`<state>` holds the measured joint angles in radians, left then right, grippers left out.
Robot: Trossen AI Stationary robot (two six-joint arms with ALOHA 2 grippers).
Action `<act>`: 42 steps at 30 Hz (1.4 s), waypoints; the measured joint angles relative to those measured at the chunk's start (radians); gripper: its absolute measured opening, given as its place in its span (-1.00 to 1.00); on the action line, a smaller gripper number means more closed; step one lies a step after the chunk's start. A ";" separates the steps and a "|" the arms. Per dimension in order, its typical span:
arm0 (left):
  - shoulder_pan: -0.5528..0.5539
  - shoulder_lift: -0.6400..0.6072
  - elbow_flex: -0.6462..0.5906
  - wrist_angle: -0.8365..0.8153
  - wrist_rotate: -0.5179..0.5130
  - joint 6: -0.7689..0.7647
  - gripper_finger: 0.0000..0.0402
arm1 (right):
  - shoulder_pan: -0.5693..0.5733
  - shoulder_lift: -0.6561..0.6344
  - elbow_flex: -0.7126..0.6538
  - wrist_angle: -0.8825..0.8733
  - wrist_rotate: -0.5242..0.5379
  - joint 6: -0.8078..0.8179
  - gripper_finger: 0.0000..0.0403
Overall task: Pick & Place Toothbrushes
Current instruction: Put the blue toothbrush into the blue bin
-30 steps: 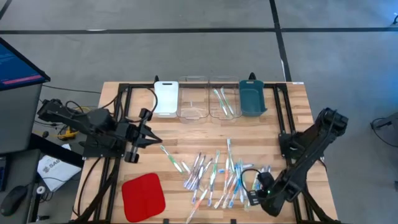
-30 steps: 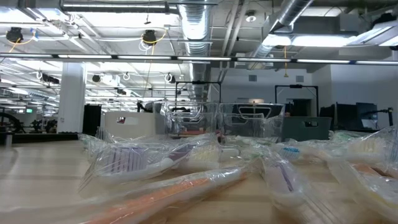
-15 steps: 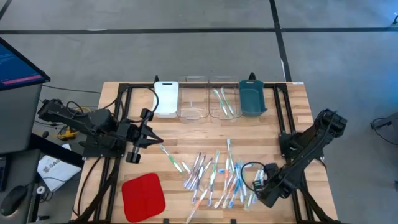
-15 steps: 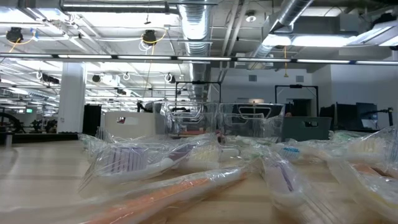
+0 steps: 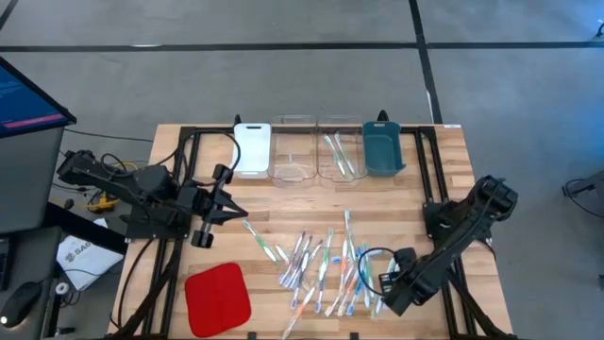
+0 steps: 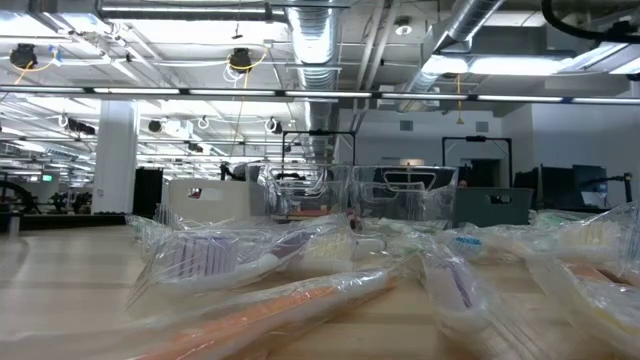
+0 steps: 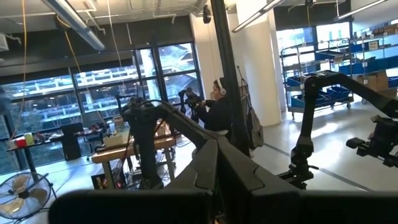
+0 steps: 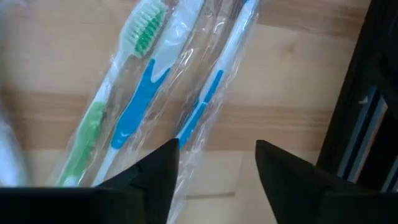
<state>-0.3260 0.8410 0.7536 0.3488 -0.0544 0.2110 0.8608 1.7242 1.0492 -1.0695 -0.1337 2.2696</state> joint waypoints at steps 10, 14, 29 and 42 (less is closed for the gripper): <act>0.000 0.000 0.000 0.008 0.064 0.002 -0.97 | -0.002 0.030 -0.069 0.099 -0.006 -0.018 0.14; 0.000 0.000 0.000 0.013 0.089 0.020 -0.97 | -0.006 0.029 -0.069 0.109 -0.005 -0.018 0.06; 0.000 0.000 0.000 0.013 0.089 0.020 -0.98 | -0.007 0.015 -0.155 0.239 0.008 0.006 -0.39; 0.000 0.000 0.000 0.013 0.090 0.020 -0.97 | -0.013 0.021 -0.083 0.128 -0.001 -0.063 -0.91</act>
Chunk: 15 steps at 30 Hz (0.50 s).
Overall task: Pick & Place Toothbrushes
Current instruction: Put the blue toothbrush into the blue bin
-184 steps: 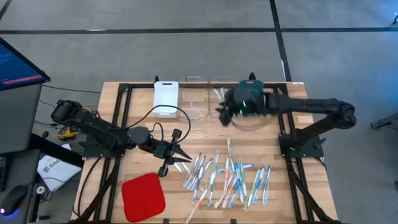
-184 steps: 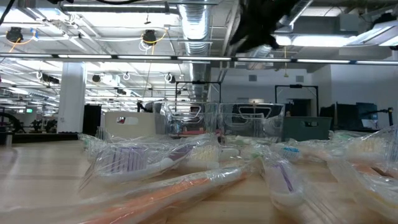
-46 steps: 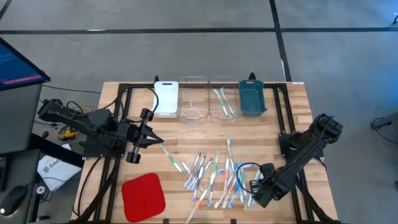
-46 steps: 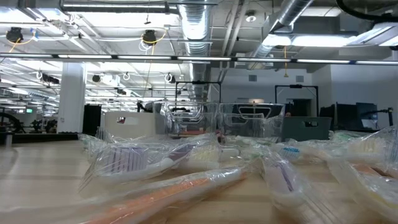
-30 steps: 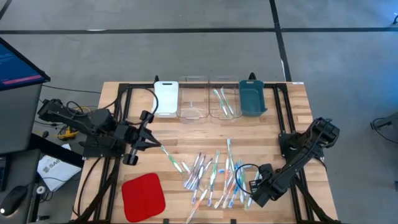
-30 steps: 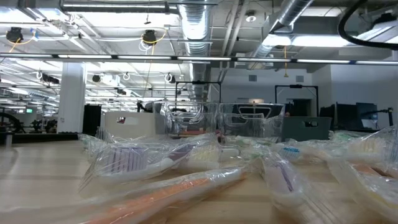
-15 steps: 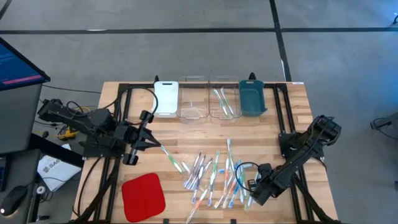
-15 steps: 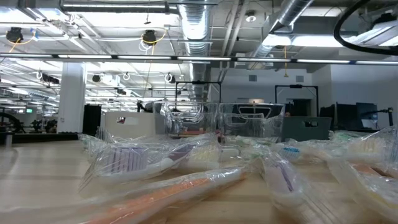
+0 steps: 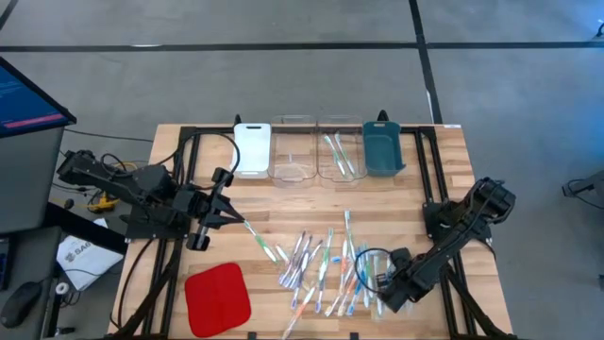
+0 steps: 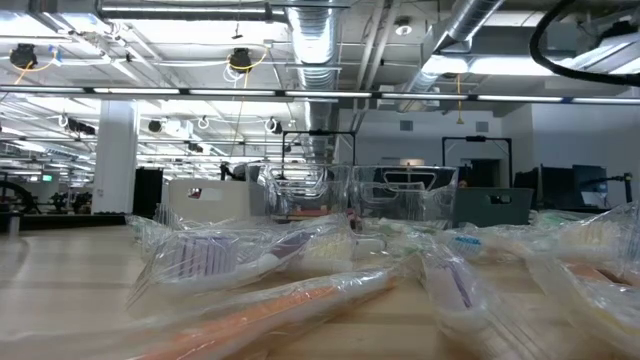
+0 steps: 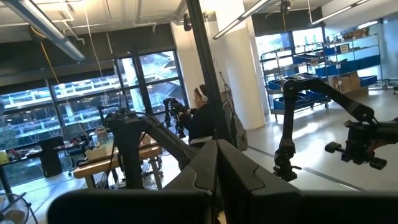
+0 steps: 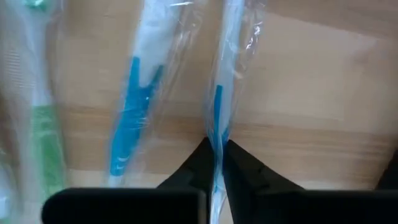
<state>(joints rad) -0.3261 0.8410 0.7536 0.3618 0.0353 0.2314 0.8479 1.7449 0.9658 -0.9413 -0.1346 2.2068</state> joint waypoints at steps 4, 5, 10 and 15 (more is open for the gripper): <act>0.000 0.000 0.000 0.001 0.000 0.000 -0.96 | 0.003 -0.042 0.078 -0.131 -0.006 -0.008 -0.95; 0.000 0.000 0.000 0.001 0.001 0.000 -0.96 | 0.003 -0.054 0.092 -0.195 -0.003 -0.007 -0.94; 0.000 0.000 0.000 0.002 0.001 0.000 -0.96 | -0.004 -0.118 0.204 -0.461 0.012 -0.008 -0.97; 0.000 0.007 0.000 0.002 0.000 0.000 -0.96 | -0.042 -0.208 0.272 -0.637 0.112 -0.039 -0.97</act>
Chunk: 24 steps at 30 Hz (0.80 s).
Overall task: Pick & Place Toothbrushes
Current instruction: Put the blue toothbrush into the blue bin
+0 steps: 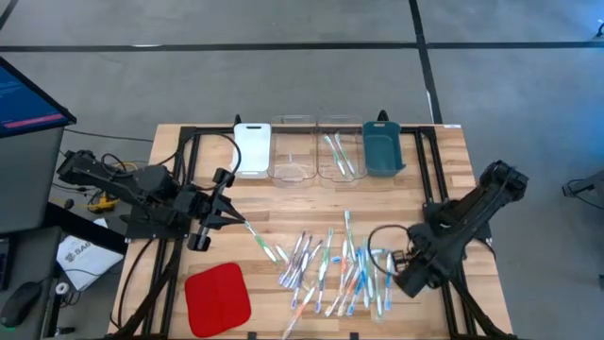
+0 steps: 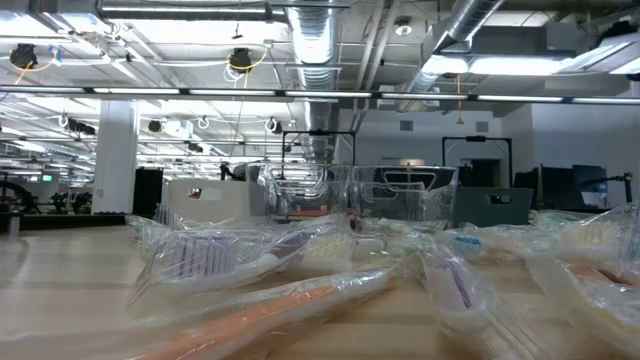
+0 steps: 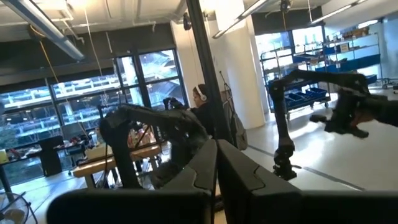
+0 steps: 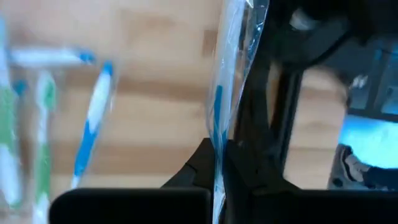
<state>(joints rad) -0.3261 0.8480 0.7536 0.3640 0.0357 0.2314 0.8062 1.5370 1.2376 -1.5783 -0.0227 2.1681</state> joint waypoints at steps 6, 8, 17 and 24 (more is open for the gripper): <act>0.000 0.005 0.000 0.002 0.000 0.000 -0.96 | -0.151 -0.155 -0.047 0.012 0.218 -0.189 -0.98; 0.000 0.005 0.000 0.006 0.000 0.000 -0.96 | -0.240 -0.211 -0.076 0.008 0.255 -0.282 -0.98; 0.000 0.004 0.000 0.006 0.000 0.002 -0.96 | -0.831 -0.364 -0.198 0.086 0.374 -0.825 -0.98; 0.000 0.004 0.000 0.006 0.000 0.023 -0.96 | -1.314 -0.352 -0.195 0.497 0.345 -1.410 -0.98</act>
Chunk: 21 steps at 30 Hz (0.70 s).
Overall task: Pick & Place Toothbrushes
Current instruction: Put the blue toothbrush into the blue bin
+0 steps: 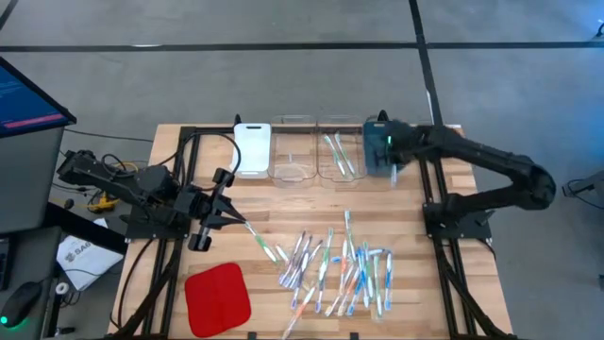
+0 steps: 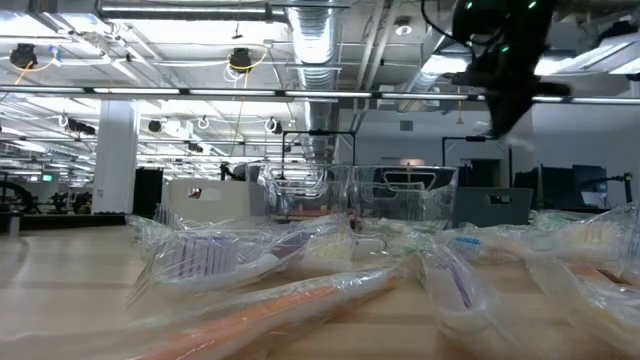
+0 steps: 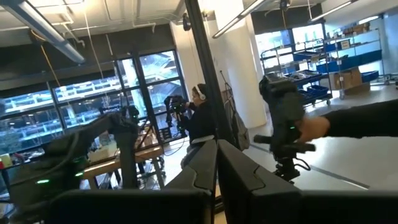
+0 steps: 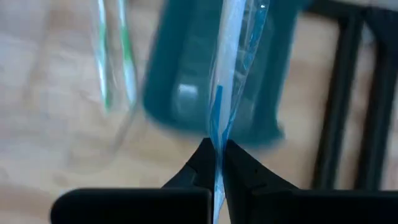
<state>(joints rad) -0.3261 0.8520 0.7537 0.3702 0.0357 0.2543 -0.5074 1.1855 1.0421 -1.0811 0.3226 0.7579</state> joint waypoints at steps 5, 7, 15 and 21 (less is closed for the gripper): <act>0.000 0.000 0.000 -0.001 0.000 0.003 -0.96 | -0.224 0.091 0.054 0.074 -0.016 -0.194 -0.98; 0.000 0.000 0.000 -0.002 0.000 0.004 -0.96 | -0.277 0.143 0.072 0.080 -0.036 -0.228 -0.98; 0.000 0.000 0.000 -0.004 0.000 0.037 -0.96 | -0.334 0.380 0.148 0.065 -0.157 -0.127 -0.97; -0.001 0.013 0.000 -0.005 0.008 0.034 -0.96 | -0.338 0.463 0.233 0.071 -0.216 -0.020 -0.97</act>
<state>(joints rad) -0.3273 0.8655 0.7536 0.3650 0.0438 0.2886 -0.8456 1.6482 1.2751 -1.0103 0.1066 0.7376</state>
